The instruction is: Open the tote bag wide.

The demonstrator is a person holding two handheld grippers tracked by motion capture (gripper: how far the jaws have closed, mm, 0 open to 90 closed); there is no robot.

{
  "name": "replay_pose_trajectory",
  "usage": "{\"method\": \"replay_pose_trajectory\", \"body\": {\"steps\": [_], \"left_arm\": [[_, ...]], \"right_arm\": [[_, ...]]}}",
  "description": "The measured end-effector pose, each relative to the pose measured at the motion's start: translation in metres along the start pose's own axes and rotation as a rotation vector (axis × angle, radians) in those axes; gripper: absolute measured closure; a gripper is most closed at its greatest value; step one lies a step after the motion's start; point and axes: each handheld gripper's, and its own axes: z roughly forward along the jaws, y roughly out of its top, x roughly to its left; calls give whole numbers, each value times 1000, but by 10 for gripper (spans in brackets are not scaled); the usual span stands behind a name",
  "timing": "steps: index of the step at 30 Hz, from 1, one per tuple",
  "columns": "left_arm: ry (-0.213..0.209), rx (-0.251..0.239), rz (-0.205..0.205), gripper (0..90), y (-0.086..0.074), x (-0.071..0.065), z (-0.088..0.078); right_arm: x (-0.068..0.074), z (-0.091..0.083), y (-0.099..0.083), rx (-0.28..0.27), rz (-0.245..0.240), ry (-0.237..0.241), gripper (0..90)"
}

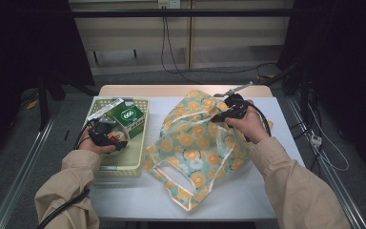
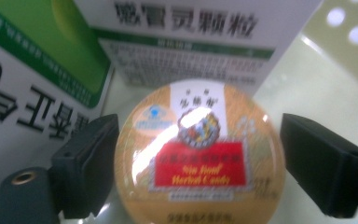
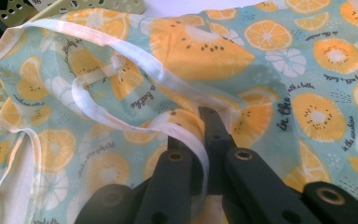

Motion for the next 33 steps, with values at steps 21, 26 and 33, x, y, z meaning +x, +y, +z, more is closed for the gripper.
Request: {"method": "replay_pose_trajectory", "body": {"steps": [21,26,33], "left_arm": [[-102,-81,-115,205,31,-13,-56],[-136,-124,-117,205,43,-26,-65],[-191,-165,-44,205,66,-55,-77]], "right_arm": [[-2,2,-3,-7,16,1,900],[0,3,-2,-6,12,0,900],[0,2,-2,-10,16,-3,900]]}}
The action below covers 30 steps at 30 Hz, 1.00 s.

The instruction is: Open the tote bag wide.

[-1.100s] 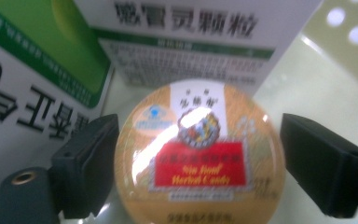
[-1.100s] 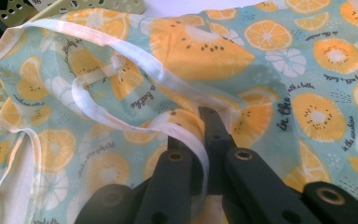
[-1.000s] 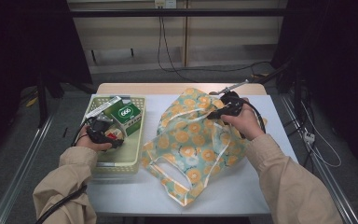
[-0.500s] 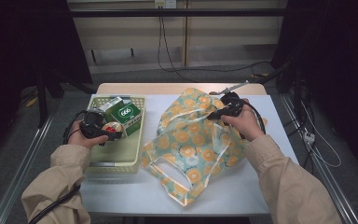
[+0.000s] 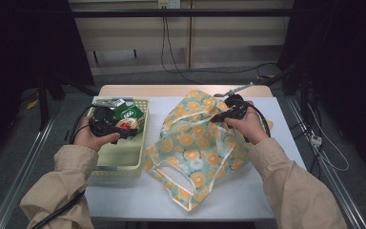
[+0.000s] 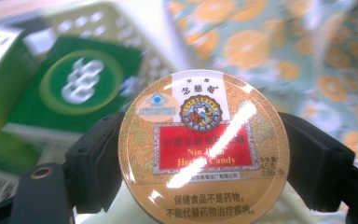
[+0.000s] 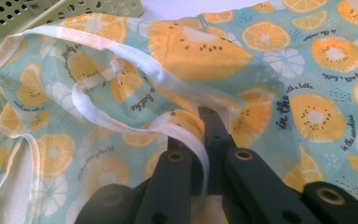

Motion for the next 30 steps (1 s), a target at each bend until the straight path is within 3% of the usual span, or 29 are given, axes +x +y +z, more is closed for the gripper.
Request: {"method": "replay_pose_trajectory", "body": {"steps": [8,16,21,30], "left_arm": [[-65,-59,34,206,19,-39,8],[-118,-66,102,206,26,-73,30],[-146,-71,115,206,28,-87,42],[-182,-63,124,206,25,-101,66]], "right_arm": [[2,0,0,-7,-1,-2,900],[4,3,-1,-7,-3,2,900],[4,4,0,-11,-2,0,900],[5,2,0,-15,1,6,900]]}}
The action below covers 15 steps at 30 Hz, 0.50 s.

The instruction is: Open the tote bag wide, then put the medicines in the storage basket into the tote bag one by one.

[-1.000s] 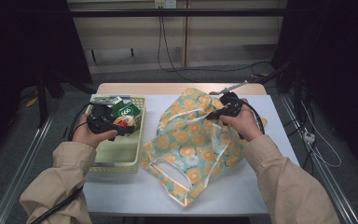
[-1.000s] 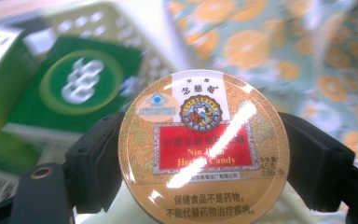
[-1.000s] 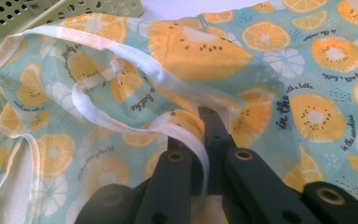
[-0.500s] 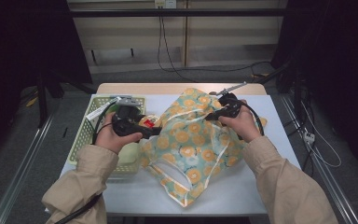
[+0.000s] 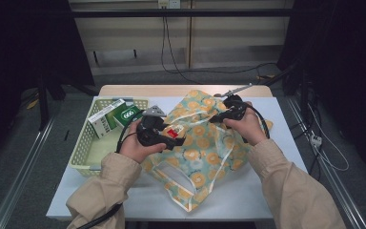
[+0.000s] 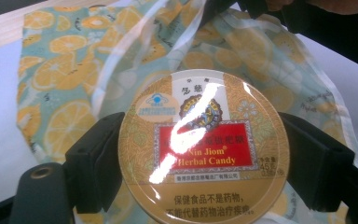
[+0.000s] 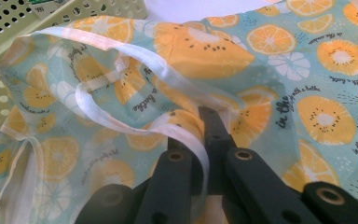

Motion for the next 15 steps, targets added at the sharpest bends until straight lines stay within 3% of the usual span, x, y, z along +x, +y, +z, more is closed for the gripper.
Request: {"method": "replay_pose_trajectory", "body": {"steps": [8,11,15], "left_arm": [[-20,-2,-3,206,1,-9,19],[-6,23,19,206,1,-12,27],[-19,17,20,206,-1,-15,36]], "right_arm": [[0,0,0,2,0,2,900],[0,-1,0,0,1,3,900],[0,-3,0,-3,3,2,900]]}}
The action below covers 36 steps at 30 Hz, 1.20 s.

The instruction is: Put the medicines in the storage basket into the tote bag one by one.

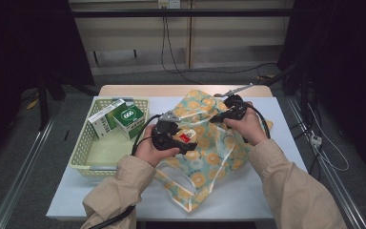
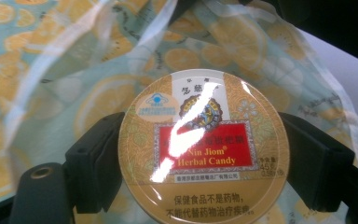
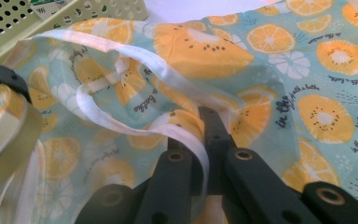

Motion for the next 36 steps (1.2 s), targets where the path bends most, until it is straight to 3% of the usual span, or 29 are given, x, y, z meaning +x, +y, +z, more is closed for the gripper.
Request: {"method": "replay_pose_trajectory", "body": {"steps": [7,12,13,15,20,26,29,30,31,36], "left_arm": [[15,21,3,206,-7,2,15],[40,20,-13,206,-10,6,23],[61,26,-8,206,-10,6,25],[50,27,-3,206,-11,8,30],[72,39,1,206,-12,11,41],[108,28,-18,206,-11,18,50],[95,21,-22,206,-10,20,54],[117,24,-20,205,-9,20,55],[94,26,-20,205,-9,20,57],[73,44,-5,206,-10,14,62]], "right_arm": [[2,0,-1,4,-5,0,900],[2,0,-2,3,-5,0,900],[2,0,-1,2,-7,2,900],[2,0,-1,3,-5,3,900],[1,-1,-1,-2,0,4,900],[1,-2,0,-6,-1,7,900],[0,-2,0,-11,5,6,900],[0,-2,0,-11,5,5,900],[-1,-2,0,-10,6,5,900],[-3,-3,0,-12,8,2,900]]}}
